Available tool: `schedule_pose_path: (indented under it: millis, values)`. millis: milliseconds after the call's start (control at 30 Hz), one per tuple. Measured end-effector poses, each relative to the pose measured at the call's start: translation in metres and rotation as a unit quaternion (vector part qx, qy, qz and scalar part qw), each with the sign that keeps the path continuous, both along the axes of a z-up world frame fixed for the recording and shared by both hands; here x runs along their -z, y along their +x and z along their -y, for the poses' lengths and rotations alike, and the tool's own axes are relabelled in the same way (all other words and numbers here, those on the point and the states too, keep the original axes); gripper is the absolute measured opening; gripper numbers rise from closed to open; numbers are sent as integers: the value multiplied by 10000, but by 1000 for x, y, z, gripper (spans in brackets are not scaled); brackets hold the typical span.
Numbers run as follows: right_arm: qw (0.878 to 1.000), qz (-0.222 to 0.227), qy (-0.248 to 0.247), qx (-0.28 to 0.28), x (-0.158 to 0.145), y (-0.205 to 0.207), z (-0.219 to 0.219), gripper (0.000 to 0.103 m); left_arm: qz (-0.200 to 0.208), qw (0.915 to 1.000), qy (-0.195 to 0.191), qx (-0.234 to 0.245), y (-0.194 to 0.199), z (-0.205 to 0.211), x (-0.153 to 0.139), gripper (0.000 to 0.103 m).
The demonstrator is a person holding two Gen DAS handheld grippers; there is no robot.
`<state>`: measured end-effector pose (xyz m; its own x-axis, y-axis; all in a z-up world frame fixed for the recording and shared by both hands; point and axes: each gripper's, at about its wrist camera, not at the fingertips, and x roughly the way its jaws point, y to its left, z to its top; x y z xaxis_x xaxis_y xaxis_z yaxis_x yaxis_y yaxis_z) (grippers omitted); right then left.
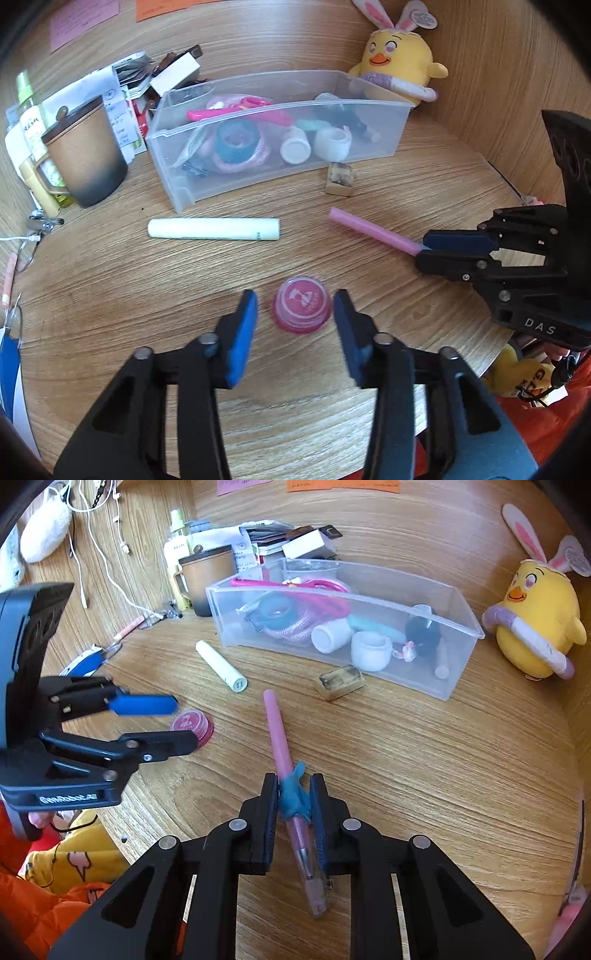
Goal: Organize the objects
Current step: 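Grasp the pink lip balm jar with the left tool while the right tool grasps the pink pen, then carry the jar and pen into the clear box and open both tools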
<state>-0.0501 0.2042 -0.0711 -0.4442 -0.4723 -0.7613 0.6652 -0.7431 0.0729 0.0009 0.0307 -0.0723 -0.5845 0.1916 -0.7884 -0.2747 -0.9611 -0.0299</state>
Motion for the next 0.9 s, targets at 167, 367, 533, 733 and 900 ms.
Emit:
schedule_pose_path:
  millis: [167, 367, 533, 733, 900]
  values:
    - [10000, -26, -76, 48, -7, -1, -3, 12, -22, 9999, 144, 26, -2, 1, 0, 30]
    - [9997, -99, -201, 123, -14, -2, -7, 12, -90, 9996, 253, -45, -6, 5, -6, 30]
    - [9989, -216, -374, 174, -27, -5, -8, 12, -382, 9987, 319, -71, -10, 6, -26, 30]
    - [9960, -412, -718, 328, -48, -15, -13, 12, -748, 9957, 510, -208, -19, 14, -49, 30]
    - [9933, -647, -858, 436, -66, -23, -14, 12, -1020, 9923, 641, -297, -31, 20, -70, 30]
